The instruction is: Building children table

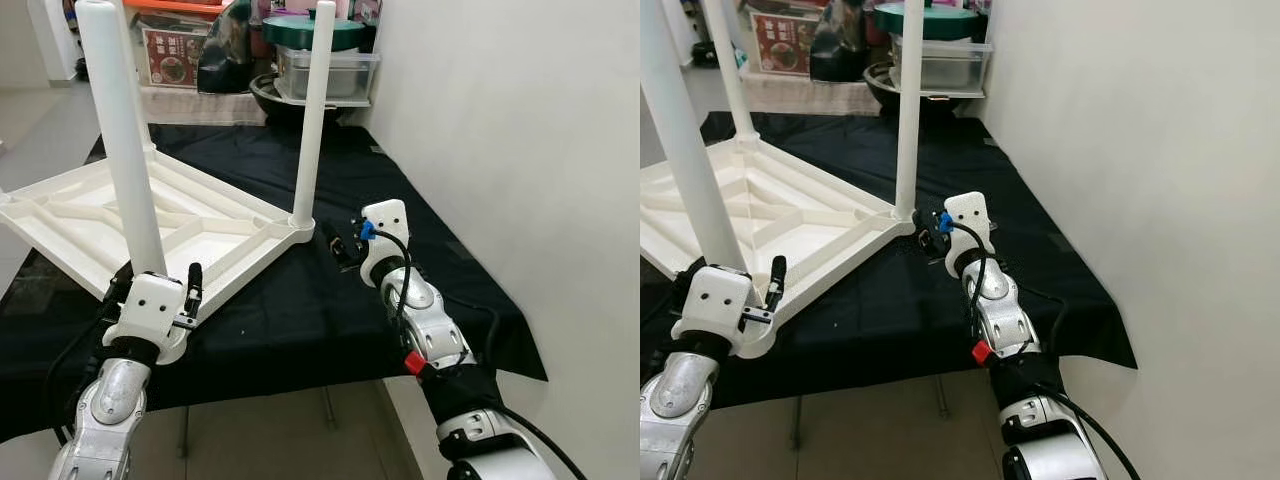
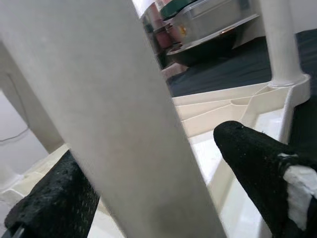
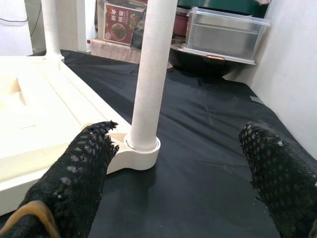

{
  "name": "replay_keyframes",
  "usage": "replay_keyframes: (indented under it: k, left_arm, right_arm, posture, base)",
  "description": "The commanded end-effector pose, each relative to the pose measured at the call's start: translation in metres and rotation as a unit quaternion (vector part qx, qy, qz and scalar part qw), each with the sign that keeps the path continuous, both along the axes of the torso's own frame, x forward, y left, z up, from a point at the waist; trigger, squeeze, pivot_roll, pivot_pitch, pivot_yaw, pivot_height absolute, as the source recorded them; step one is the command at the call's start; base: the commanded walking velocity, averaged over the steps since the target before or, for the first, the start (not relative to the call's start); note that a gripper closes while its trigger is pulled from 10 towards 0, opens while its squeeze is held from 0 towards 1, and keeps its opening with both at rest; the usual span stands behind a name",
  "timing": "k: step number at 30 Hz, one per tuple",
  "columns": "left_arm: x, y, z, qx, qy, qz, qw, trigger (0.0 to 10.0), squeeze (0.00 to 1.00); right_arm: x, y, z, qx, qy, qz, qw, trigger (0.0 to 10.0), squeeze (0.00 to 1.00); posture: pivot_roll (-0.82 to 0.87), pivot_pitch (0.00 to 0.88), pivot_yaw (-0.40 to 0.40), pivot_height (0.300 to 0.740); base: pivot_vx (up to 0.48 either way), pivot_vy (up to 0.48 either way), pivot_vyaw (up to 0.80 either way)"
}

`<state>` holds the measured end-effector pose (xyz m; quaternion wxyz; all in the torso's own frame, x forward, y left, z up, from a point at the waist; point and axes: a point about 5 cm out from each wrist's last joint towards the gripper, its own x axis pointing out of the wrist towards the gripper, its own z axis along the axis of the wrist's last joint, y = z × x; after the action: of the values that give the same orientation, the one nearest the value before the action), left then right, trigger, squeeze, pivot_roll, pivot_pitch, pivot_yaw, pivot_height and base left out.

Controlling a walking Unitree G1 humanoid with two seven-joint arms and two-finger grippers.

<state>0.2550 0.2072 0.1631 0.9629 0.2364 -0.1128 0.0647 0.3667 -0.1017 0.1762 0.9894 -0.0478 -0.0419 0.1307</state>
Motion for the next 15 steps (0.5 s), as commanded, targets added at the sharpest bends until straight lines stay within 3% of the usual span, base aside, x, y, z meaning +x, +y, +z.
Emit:
replay_keyframes:
  k: [1,5,8,10,15]
  left_arm:
    - [-0.003,0.007,-0.003,0.015,0.0,0.034,0.999,10.0,0.0]
    - [-0.005,0.013,-0.002,0.018,-0.009,0.062,0.998,10.0,0.0]
    - [-0.018,0.012,0.009,0.046,-0.063,0.103,0.992,10.0,0.0]
    - [-0.024,0.012,0.01,0.061,-0.075,0.117,0.988,10.0,0.0]
    - [-0.033,0.006,0.005,0.047,-0.078,0.11,0.99,10.0,0.0]
  right_arm:
    - [-0.001,-0.002,-0.002,0.006,0.007,-0.004,1.0,10.0,0.0]
    - [0.0,-0.002,-0.001,0.005,0.007,-0.004,1.0,10.0,0.0]
    - [0.0,-0.003,0.001,0.005,0.006,-0.006,1.0,10.0,0.0]
    - [0.0,-0.003,0.001,0.005,0.004,-0.006,1.0,10.0,0.0]
    - [0.0,-0.005,0.001,0.006,0.004,-0.008,1.0,10.0,0.0]
  posture:
    - [0.15,0.0,-0.14,0.74]
    - [0.15,0.0,-0.142,0.74]
    - [0.14,0.0,-0.136,0.74]
    - [0.15,0.0,-0.136,0.74]
    - [0.15,0.0,-0.141,0.74]
  base:
    - [0.0,0.0,0.0]
    - [0.0,0.0,0.0]
    - [0.0,0.0,0.0]
    - [0.0,0.0,0.0]
    - [0.0,0.0,0.0]
